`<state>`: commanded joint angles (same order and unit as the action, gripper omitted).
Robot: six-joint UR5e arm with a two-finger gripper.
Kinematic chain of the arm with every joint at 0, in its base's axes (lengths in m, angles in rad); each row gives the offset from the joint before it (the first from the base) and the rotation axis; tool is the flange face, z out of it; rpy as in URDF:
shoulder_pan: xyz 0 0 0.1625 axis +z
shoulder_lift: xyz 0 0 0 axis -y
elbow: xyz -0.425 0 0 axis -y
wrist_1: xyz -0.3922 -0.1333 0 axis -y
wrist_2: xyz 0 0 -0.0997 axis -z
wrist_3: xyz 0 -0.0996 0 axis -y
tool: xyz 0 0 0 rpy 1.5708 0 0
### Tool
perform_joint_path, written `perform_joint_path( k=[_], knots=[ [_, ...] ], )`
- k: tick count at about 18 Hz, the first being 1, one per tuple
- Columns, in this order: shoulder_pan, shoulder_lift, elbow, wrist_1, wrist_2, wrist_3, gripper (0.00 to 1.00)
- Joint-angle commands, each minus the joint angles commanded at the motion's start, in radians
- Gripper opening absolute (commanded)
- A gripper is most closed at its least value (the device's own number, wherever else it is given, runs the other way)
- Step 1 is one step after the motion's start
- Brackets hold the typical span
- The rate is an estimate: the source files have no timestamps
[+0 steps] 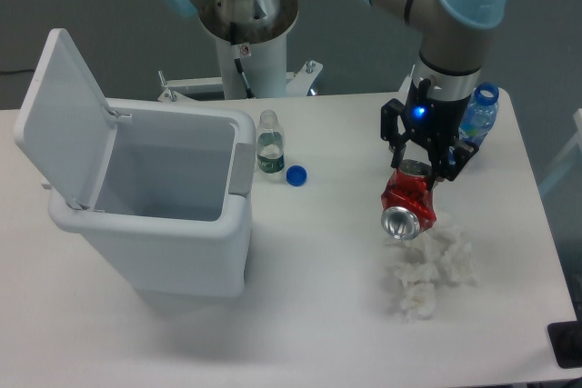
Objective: Place the cans in the trash can
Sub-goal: 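Hold the crushed red can in the gripper and lift it slightly, then carry the red can over the open white trash bin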
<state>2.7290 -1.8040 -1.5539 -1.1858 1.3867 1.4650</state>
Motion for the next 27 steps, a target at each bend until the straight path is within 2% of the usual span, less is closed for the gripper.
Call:
perform_joint_path(
  k=[9, 18, 27],
  knots=[
    [-0.005, 0.002, 0.011, 0.0, -0.028, -0.011, 0.48],
    [-0.048, 0.006, 0.066, -0.002, -0.098, -0.207, 0.48],
    [-0.103, 0.141, 0.057, -0.009, -0.161, -0.386, 0.48]
  ],
)
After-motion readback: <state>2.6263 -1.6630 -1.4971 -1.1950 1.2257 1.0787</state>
